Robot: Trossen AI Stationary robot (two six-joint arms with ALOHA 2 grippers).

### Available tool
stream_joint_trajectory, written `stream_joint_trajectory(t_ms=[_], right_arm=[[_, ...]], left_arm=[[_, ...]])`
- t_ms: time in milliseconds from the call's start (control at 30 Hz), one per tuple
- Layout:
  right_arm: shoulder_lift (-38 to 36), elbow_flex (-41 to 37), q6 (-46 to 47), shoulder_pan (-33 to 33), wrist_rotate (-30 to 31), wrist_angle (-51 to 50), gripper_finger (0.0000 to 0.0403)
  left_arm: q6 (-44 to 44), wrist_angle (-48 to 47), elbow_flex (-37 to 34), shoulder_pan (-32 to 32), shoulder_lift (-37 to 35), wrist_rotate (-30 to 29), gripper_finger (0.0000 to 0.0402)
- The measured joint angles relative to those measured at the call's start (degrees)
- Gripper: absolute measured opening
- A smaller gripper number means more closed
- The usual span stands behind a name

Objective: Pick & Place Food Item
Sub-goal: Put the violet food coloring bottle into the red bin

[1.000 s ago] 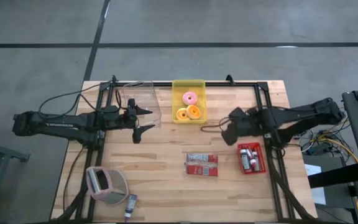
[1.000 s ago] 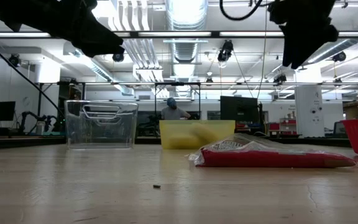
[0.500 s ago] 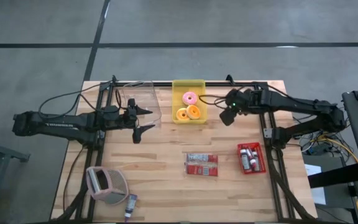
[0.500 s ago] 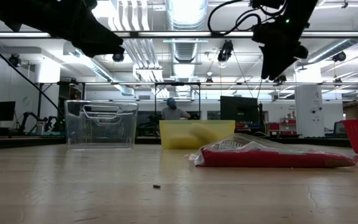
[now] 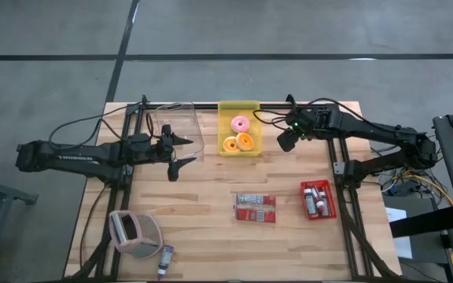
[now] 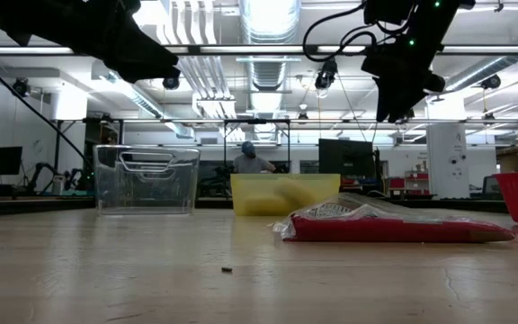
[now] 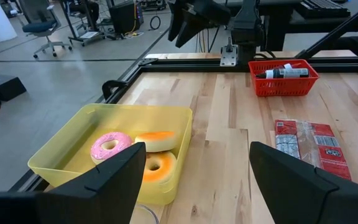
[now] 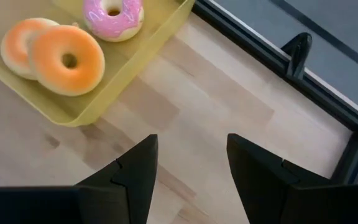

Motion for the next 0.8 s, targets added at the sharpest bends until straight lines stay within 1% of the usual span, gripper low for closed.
stream_joint_trajectory(t_ms=[800], right_arm=[[0.0,0.0,0.5,0.1,0.2,0.2,0.0189]], left_arm=[[0.0,-0.3,0.0,0.0,0.0,0.0,0.0293]])
